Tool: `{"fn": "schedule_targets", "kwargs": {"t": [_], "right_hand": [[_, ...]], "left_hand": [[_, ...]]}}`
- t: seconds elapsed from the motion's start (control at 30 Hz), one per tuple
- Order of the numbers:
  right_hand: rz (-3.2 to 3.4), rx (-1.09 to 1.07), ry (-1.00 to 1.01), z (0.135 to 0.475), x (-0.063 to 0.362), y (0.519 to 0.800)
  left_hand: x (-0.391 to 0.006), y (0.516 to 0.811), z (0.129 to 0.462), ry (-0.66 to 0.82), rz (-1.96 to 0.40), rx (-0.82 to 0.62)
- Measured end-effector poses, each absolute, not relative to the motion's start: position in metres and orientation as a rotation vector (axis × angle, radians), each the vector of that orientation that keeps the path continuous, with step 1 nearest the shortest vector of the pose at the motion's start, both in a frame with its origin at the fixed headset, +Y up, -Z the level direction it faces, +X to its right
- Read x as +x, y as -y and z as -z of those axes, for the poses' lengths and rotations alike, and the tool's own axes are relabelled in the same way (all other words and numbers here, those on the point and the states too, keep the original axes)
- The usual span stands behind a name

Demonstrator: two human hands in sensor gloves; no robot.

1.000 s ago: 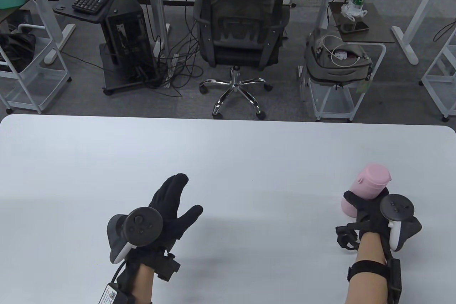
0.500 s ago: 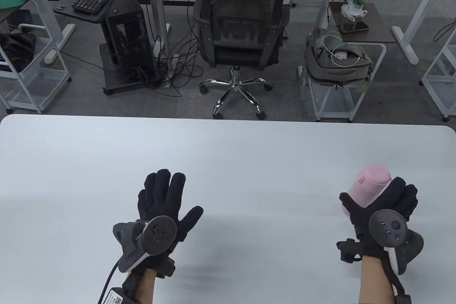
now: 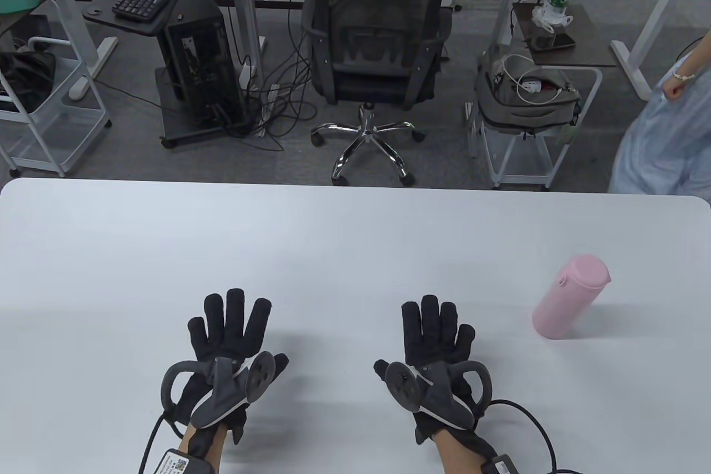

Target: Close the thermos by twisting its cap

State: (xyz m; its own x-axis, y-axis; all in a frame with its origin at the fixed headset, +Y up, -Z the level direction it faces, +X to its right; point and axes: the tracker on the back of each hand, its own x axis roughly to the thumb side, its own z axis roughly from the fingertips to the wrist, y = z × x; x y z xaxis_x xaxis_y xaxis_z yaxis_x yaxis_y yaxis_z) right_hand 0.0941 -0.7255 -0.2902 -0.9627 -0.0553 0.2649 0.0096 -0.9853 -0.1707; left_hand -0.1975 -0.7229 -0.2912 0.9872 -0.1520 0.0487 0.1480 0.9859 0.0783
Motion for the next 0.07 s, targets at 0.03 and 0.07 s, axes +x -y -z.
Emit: {"fn": "schedule_targets", "kwargs": {"t": [0.03,0.07], "right_hand": [[3.072,-0.424,-0.250,0.2906,0.0936,0.7263],[3.071,-0.428,-0.221,0.2916,0.0930,0.7276]], "left_hand": [[-0.1964,0.7239,0.2921,0.052,0.141,0.072],[-0.1950,0.7245,0.2928,0.054,0.147,0.069]]}}
